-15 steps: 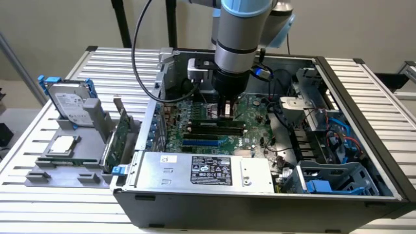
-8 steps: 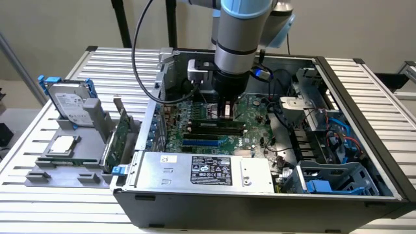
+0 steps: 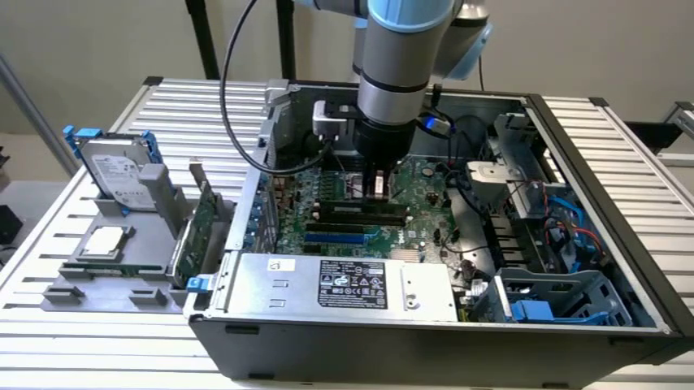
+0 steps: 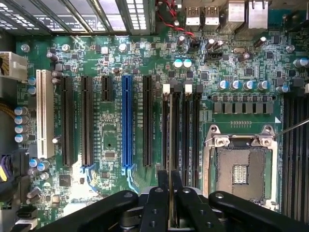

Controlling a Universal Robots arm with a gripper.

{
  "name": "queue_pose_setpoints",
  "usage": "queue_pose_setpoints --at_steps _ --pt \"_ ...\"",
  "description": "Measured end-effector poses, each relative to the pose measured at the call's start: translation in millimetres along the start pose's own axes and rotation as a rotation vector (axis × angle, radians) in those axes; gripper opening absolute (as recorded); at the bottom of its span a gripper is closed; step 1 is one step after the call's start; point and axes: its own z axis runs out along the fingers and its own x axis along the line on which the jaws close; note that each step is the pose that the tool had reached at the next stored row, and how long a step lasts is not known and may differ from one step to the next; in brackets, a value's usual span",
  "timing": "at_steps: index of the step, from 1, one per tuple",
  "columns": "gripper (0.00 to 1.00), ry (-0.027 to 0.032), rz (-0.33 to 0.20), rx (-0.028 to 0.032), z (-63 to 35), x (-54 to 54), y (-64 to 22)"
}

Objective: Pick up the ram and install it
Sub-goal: 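Insert the ram into the slot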

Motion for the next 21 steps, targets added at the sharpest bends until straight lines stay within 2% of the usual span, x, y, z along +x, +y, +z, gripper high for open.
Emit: queue_pose_setpoints --at_steps 3,5,21 --pt "0.00 0.0063 0.000 0.0003 0.4 0.0 0.1" --pt "0.00 0.0083 0.000 0.0002 0.9 0.0 0.1" --pt "0.00 0.0087 0.000 0.0003 4.5 -0.3 0.6"
